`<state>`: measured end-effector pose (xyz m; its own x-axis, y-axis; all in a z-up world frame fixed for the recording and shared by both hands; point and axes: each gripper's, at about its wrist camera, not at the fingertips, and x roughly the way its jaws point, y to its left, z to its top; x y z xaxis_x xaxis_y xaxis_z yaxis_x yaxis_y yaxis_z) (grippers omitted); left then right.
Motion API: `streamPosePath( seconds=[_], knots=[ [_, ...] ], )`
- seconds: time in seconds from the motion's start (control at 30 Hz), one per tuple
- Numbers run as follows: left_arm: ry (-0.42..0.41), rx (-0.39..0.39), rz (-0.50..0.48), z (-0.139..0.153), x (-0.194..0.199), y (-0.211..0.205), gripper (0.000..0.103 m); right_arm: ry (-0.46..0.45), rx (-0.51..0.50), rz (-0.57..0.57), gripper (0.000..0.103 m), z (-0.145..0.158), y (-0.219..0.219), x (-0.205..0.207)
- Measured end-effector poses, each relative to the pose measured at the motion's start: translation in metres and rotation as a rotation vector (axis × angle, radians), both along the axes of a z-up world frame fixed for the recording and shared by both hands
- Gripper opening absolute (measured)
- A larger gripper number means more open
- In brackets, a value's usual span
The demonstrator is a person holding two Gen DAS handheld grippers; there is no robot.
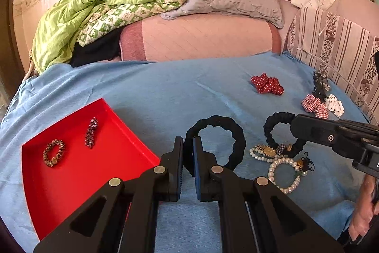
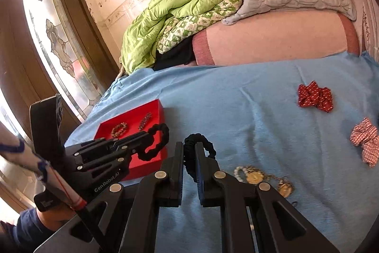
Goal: Organize jewelry
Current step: 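Carry both black scrunchies into the red tray and open both tools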
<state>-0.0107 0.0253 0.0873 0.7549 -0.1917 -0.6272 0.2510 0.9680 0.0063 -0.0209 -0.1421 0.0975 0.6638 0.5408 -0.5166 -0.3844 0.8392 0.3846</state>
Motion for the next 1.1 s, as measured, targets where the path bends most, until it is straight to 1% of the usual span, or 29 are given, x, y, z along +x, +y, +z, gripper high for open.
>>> streamPosePath(
  seconds=[0.3,0.47,0.67,0.8,0.97,1.1],
  knots=[
    [-0.015,-0.019,0.071,0.007,-0.001,0.036,0.008,-0.01,0.002,0.0,0.01,0.004,0.032,0.009],
    [-0.01,-0.047,0.152,0.01,0.002,0.072,0.008,-0.012,-0.003,0.008,0.01,0.009,0.055,0.016],
    [0.01,-0.081,0.263,0.009,0.005,0.125,0.008,-0.027,-0.029,0.056,0.01,0.016,0.091,0.026],
    [0.041,-0.11,0.329,0.004,0.007,0.154,0.008,-0.019,-0.037,0.1,0.01,0.014,0.118,0.035],
    [0.084,-0.097,0.401,-0.006,0.011,0.177,0.008,0.008,-0.046,0.153,0.01,0.007,0.154,0.052],
    [0.123,-0.086,0.444,-0.016,0.015,0.188,0.008,0.05,-0.053,0.191,0.01,-0.007,0.185,0.07]
  ],
)
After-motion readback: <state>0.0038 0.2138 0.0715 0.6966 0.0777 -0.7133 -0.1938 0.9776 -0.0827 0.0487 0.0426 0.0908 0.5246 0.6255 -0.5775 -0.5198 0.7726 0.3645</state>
